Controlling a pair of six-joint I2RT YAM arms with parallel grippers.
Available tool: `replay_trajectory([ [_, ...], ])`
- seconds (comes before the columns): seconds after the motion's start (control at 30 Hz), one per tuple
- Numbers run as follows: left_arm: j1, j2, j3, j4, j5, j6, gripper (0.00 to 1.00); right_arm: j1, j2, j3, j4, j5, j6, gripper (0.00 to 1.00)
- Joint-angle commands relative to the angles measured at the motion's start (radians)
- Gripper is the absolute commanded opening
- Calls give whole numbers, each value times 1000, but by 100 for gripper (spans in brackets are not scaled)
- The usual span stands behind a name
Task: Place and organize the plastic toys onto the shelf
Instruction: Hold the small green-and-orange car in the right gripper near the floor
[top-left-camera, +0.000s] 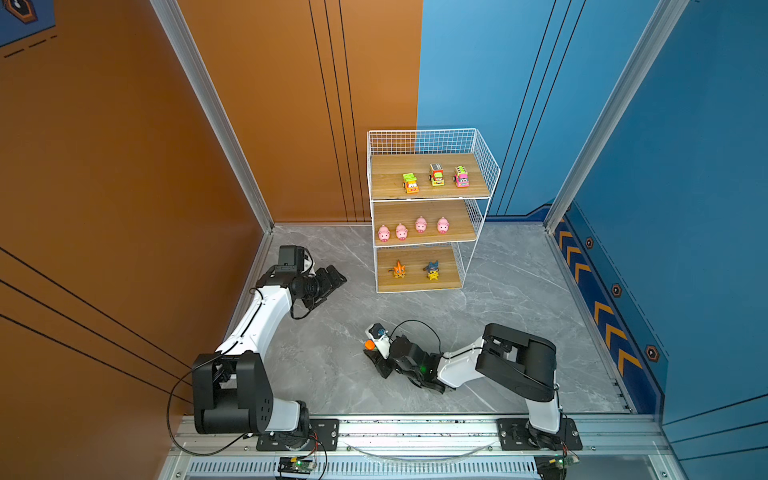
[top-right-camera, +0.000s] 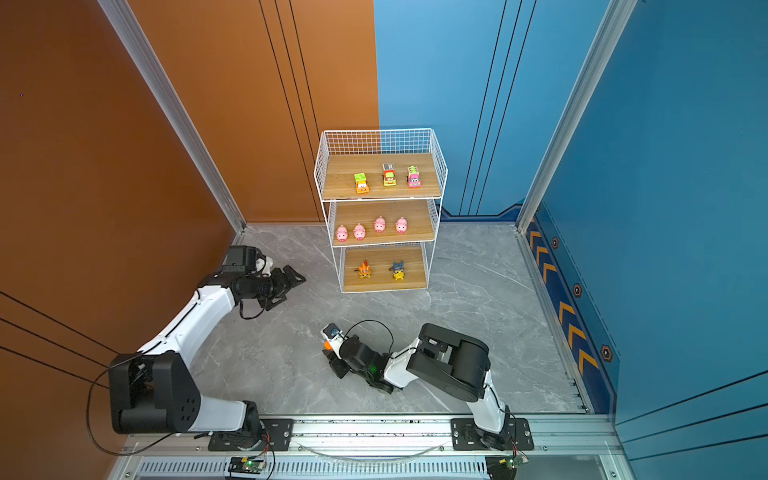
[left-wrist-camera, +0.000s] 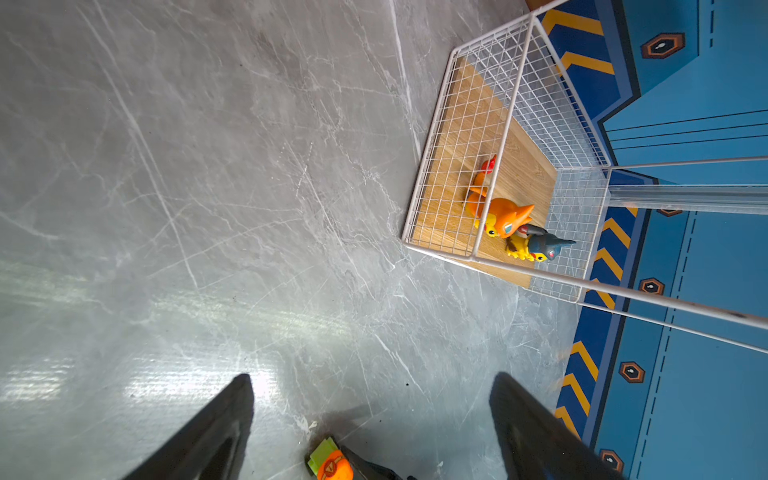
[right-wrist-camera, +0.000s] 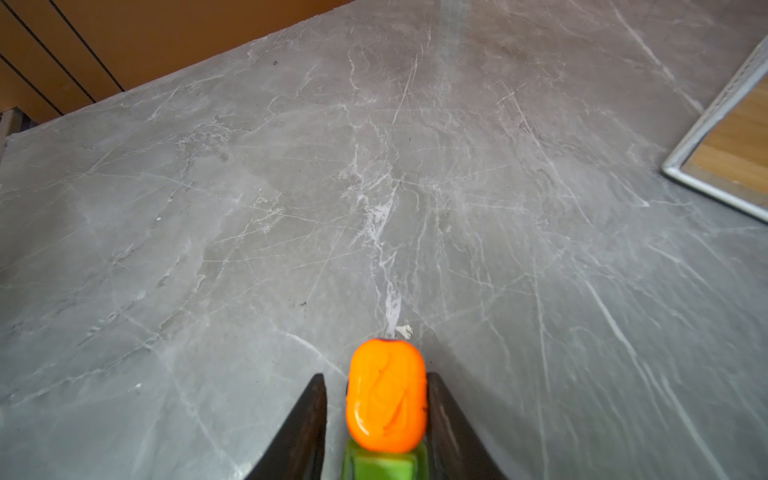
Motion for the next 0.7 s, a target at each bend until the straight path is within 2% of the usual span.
replay_trajectory([
  [0.0,9,7,-11,9,34,-9,90,-4,-11,27,-28,-7,-11,36],
  [0.67,7,9,-48,25,51,-21,90,6,34,58,-77,22,-5,40],
])
